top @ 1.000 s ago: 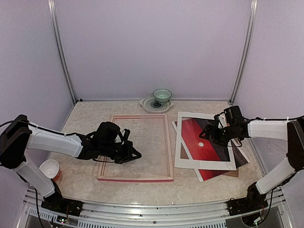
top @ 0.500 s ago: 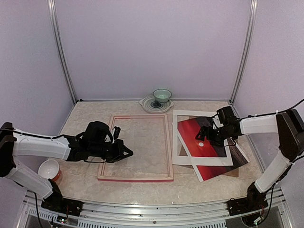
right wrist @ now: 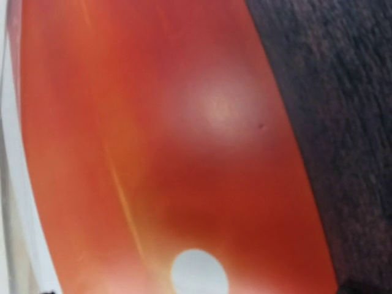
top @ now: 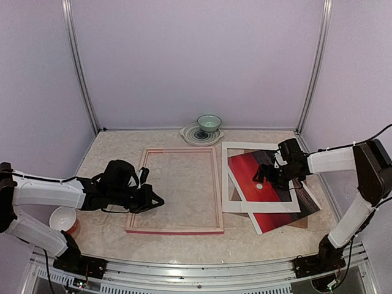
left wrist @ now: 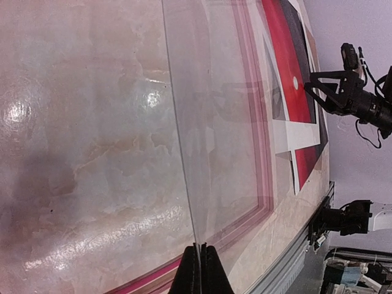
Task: Put the photo into the frame
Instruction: Place the glass panel in the frame body.
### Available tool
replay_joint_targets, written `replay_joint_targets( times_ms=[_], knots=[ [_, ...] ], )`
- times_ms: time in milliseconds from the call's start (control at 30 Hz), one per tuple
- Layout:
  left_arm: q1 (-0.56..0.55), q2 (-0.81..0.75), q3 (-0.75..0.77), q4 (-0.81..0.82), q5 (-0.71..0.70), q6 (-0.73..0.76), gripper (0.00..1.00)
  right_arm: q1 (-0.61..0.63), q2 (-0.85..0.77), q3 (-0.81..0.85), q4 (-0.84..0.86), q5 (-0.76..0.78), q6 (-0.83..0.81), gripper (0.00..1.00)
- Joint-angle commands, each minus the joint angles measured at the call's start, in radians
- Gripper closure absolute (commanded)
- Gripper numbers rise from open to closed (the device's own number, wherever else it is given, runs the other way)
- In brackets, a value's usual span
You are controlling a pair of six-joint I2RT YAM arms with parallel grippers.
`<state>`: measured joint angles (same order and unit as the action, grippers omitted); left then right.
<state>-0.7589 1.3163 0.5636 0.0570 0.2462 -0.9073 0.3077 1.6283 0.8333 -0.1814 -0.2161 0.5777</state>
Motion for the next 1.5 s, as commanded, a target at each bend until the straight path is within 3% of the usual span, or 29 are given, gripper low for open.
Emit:
replay_joint_targets(
  times_ms=[0,367,1467],
  knots=[
    [0.035,-0.044,-0.024,-0.048,0.026,0.059,1.0,0.008,0.024,0.0,-0.006,0.027,0.001,0.01],
    [0.117,-0.107,-0.062,-0.113,0.045,0.114,1.0,0.008,0.037,-0.002,0.003,0.019,0.0,0.01],
    [0.184,-0.102,-0.058,-0.21,0.014,0.255,0.99,0.008,0.054,-0.012,0.022,0.0,-0.003,0.01]
  ],
)
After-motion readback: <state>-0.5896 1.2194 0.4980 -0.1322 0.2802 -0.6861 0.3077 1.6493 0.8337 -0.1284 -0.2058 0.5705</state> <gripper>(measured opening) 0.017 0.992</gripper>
